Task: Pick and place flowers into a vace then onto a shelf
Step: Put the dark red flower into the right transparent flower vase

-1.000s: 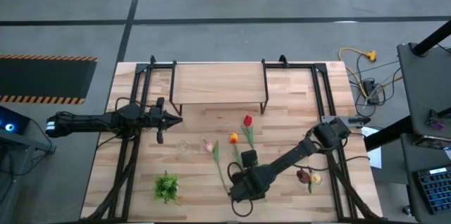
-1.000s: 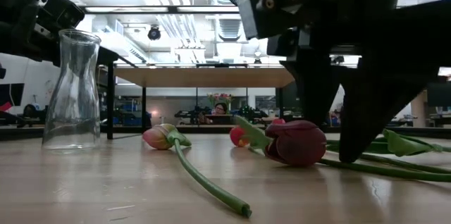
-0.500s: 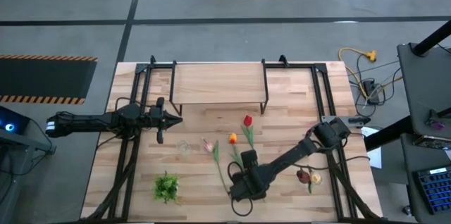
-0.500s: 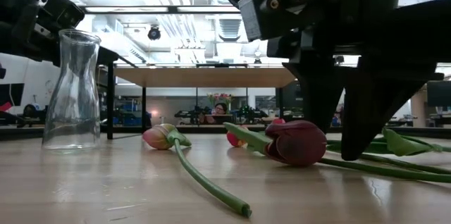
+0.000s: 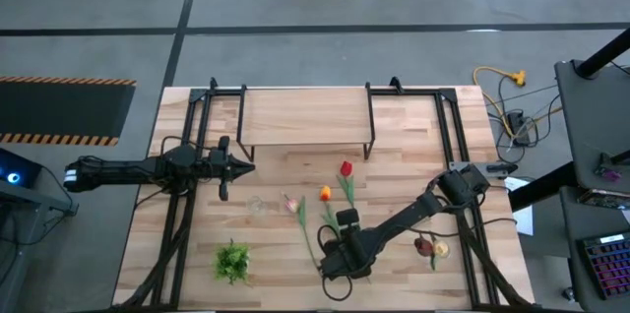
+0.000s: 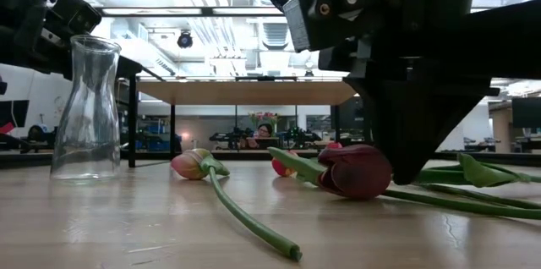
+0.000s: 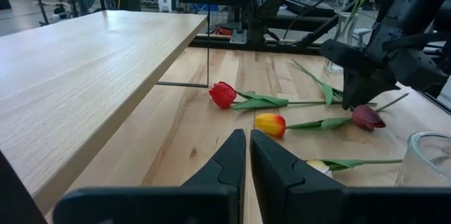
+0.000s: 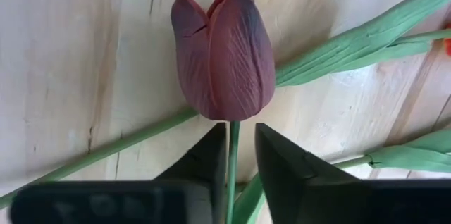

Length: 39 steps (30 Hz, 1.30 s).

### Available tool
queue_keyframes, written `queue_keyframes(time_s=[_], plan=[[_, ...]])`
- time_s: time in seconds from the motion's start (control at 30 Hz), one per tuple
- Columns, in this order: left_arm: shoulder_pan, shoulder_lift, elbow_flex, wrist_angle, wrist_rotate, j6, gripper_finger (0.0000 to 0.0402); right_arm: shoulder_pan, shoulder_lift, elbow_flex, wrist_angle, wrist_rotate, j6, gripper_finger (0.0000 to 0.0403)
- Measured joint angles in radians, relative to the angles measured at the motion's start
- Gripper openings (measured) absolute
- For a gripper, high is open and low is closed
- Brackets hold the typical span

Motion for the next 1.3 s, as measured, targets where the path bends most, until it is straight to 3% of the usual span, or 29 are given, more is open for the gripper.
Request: queue_keyframes(time_s=[0.23, 0.43, 0.7, 1.0, 1.3], plan=[[0.000, 0.000, 0.000, 0.000, 0.000, 0.000, 0.0005, 0.000, 0.000, 0.000, 0.000, 0.000, -0.002, 0.0013], [0.000, 0.000, 0.000, 0.000, 0.000, 0.000, 0.0005, 0.000, -0.003, 0.021, -0.054, 0.003, -0.019, 0.0010], [0.000, 0.000, 0.000, 0.000, 0.000, 0.000, 0.0005, 0.002, -0.069, 0.152, -0.109, 0.025, -0.009, 0.0009], [0.000, 0.000, 0.000, 0.000, 0.000, 0.000, 0.0005, 0.018, -0.250, 0.286, -0.120, 0.164, -0.004, 0.0009], [0.000, 0.000, 0.000, -0.001, 0.000, 0.000, 0.0005, 0.064, -0.497, 0.297, -0.109, 0.378, 0.058, 0.0009]])
